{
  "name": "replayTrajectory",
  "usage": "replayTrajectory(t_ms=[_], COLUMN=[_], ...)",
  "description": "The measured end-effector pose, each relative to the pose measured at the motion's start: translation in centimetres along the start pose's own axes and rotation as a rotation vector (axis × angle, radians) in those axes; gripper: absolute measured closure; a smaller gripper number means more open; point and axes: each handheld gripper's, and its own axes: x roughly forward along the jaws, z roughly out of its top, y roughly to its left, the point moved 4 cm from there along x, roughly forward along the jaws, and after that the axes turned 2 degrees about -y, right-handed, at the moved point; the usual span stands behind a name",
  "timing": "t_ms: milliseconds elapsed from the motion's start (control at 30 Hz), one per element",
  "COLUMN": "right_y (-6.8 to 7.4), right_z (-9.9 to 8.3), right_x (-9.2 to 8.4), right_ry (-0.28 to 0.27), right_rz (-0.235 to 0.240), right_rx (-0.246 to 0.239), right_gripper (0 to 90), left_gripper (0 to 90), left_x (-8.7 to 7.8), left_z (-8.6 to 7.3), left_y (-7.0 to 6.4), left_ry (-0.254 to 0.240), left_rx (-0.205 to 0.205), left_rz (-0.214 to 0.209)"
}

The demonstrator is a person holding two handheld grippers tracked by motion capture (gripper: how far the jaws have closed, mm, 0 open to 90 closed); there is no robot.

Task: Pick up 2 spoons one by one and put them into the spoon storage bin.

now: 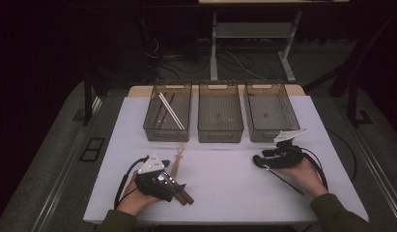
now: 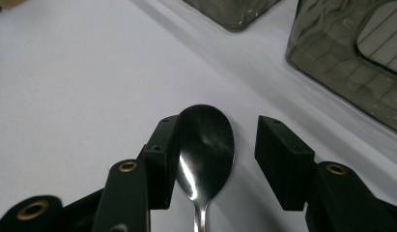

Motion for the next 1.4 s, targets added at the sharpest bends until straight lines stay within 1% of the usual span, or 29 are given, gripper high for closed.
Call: replayTrajectory(t_ms=[200, 433, 567, 667, 733, 967, 1133, 1267, 1367, 1400], right_y=[0.1, 0.4, 0.8, 1.1, 1.3, 1.4, 1.5, 1.6, 1.9, 2.0], right_z=[-0.1, -0.2, -0.3, -0.4, -0.4, -0.6, -0.6, -0.5, -0.4, -0.4], right_x=[0.1, 0.5, 0.6, 0.7, 0.7, 0.5, 0.4, 0.0, -0.2, -0.3], right_ry=[0.006, 0.033, 0.047, 0.060, 0.063, 0.067, 0.062, 0.054, 0.061, 0.058], right_rz=[0.004, -0.004, -0.023, -0.046, -0.044, -0.021, -0.026, -0.032, -0.038, -0.030], right_rx=[-0.013, -0.042, -0.073, -0.114, -0.126, -0.140, -0.146, -0.167, -0.190, -0.192], right_gripper=[51.9, 53.6, 54.2, 54.4, 55.0, 65.2, 71.0, 79.1, 81.2, 83.6], left_gripper=[0.0, 0.0, 0.0, 0.0, 0.0, 0.0, 0.0, 0.0, 0.0, 0.0], left_x=[0.0, 0.0, 0.0, 0.0, 0.0, 0.0, 0.0, 0.0, -0.1, -0.1], left_z=[0.0, 0.0, 0.0, 0.0, 0.0, 0.0, 0.0, 0.0, 0.0, 0.0], left_y=[0.0, -0.1, -0.1, -0.1, -0.1, -0.1, -0.1, -0.1, -0.1, -0.1], left_ry=[0.000, 0.001, 0.001, 0.002, 0.002, 0.003, 0.002, 0.002, 0.000, -0.001], left_rx=[0.000, 0.001, 0.001, 0.002, 0.002, 0.004, 0.004, 0.004, 0.004, 0.005], left_rz=[-0.001, 0.001, 0.001, 0.002, 0.002, 0.004, 0.005, 0.006, 0.006, 0.005])
